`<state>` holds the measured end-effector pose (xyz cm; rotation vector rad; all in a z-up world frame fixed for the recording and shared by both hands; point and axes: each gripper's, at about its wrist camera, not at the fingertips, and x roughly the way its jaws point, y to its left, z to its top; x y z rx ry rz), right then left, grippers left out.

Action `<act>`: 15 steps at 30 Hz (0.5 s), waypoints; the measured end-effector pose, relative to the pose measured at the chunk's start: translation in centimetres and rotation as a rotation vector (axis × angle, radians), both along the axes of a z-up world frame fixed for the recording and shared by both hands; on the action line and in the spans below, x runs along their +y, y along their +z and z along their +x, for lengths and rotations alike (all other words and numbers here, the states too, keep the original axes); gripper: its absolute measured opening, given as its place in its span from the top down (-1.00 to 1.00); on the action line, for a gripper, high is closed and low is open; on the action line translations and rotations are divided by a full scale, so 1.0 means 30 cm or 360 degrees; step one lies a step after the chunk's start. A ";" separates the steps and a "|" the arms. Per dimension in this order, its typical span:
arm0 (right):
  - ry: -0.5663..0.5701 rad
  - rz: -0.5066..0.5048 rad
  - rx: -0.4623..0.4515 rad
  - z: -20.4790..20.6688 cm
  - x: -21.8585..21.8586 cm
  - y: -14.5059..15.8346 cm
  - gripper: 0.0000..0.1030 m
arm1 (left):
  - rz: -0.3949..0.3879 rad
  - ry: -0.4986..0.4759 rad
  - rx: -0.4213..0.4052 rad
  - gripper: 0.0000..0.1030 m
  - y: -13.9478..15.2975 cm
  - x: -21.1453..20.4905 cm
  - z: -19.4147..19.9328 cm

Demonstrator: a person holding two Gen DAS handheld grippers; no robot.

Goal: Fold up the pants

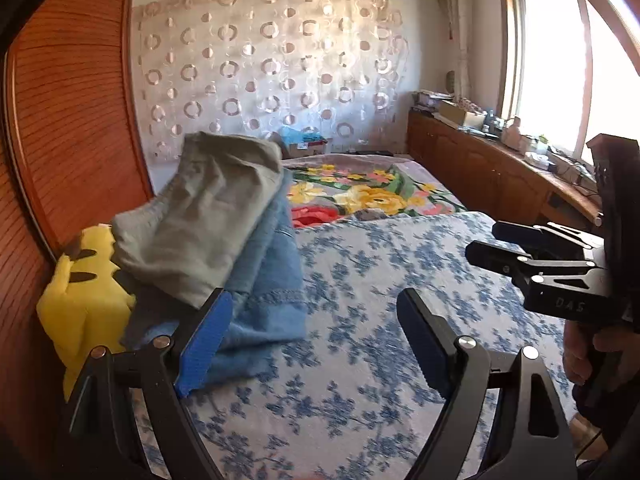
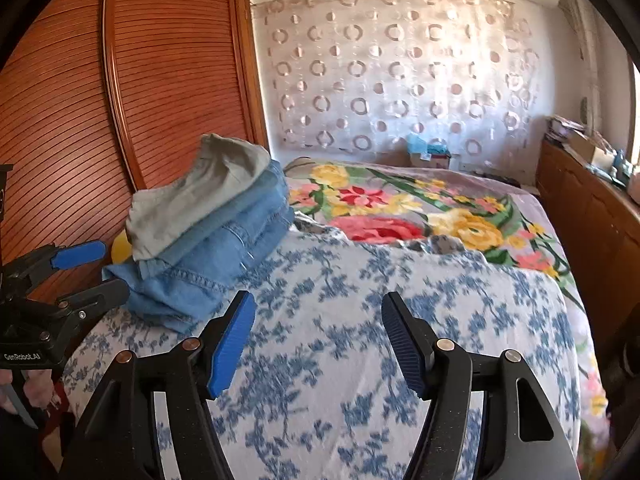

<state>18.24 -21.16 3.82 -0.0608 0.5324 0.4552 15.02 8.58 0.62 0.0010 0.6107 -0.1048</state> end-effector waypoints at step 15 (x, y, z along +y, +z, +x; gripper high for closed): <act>-0.0128 -0.0004 -0.0011 -0.221 -0.115 -0.019 -0.32 | -0.0021 -0.0048 0.0052 -0.64 -0.061 -0.131 -0.103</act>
